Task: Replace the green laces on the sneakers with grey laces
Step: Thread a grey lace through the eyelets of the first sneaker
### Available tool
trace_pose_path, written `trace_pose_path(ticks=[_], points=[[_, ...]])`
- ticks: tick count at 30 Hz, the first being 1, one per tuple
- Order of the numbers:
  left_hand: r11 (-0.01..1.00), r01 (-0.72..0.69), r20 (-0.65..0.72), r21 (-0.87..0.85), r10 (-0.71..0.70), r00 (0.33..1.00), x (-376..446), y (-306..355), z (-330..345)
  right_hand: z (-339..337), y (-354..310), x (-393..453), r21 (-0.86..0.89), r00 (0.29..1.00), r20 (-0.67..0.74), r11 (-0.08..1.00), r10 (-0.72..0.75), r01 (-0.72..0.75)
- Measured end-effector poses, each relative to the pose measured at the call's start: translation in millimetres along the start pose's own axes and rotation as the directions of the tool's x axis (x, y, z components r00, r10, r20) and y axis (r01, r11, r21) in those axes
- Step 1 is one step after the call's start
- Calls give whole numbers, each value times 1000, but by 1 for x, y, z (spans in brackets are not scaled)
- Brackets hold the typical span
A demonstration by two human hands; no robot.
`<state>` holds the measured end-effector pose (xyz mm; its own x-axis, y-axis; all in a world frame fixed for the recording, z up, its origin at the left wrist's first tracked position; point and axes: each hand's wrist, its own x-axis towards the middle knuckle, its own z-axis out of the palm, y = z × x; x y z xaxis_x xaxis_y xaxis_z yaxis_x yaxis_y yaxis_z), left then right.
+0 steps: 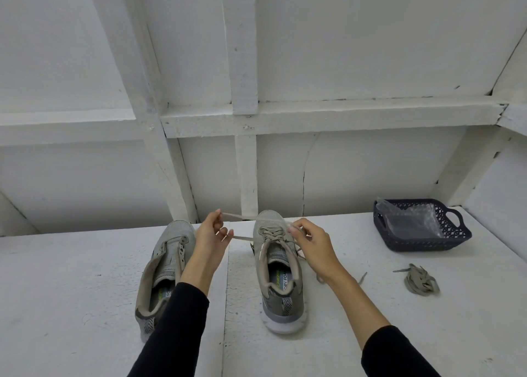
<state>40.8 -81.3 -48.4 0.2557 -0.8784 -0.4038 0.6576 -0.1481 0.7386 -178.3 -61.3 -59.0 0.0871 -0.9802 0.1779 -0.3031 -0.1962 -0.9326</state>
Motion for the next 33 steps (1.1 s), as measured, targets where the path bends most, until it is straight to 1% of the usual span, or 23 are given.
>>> trace_pose_path(ticks=[2,4,7,9,12,13,14,16,18,21,22,24,26,30,31,33], points=[[996,33,-14,-89,-35,999,3,2,-6,-2,-7,0,82,998,-26,995,63,-60],[995,49,-4,-83,-50,999,5,2,-10,-4,-11,1,168,990,-25,977,137,-131],[999,33,39,34,-35,999,4,-1,-12,-6,-9,5,219,981,2,957,192,-187],[993,12,64,120,-20,998,1,-2,-12,-3,-4,8,245,970,-24,942,242,-229],[952,-26,84,306,0,996,-3,0,-8,0,5,10,112,959,-149,967,242,-227],[912,-62,105,406,21,994,-6,1,-5,2,6,10,82,959,-164,972,231,-220],[850,-121,152,512,50,987,-10,2,-2,3,7,11,56,963,-152,975,220,-214],[693,-286,312,662,92,946,-19,3,6,7,5,12,7,980,-81,983,182,-182],[580,-406,443,706,85,892,-27,3,13,11,-2,14,-13,990,-19,990,140,-140],[488,-498,545,716,54,837,-34,3,22,18,-11,16,49,990,78,991,120,-124],[480,-514,562,711,51,826,-35,2,24,20,-12,16,57,986,119,990,120,-127],[493,-528,578,692,59,814,-35,2,25,23,-11,15,52,976,177,989,126,-137],[505,-531,582,680,68,810,-34,3,25,22,-14,12,86,964,229,983,136,-159],[505,-519,579,689,46,814,-34,5,23,22,-19,10,154,958,248,971,144,-185],[503,-519,583,692,36,812,-34,4,23,23,-19,11,138,958,248,973,145,-183],[507,-517,586,690,30,810,-34,4,24,27,-13,13,48,951,266,983,157,-176]])
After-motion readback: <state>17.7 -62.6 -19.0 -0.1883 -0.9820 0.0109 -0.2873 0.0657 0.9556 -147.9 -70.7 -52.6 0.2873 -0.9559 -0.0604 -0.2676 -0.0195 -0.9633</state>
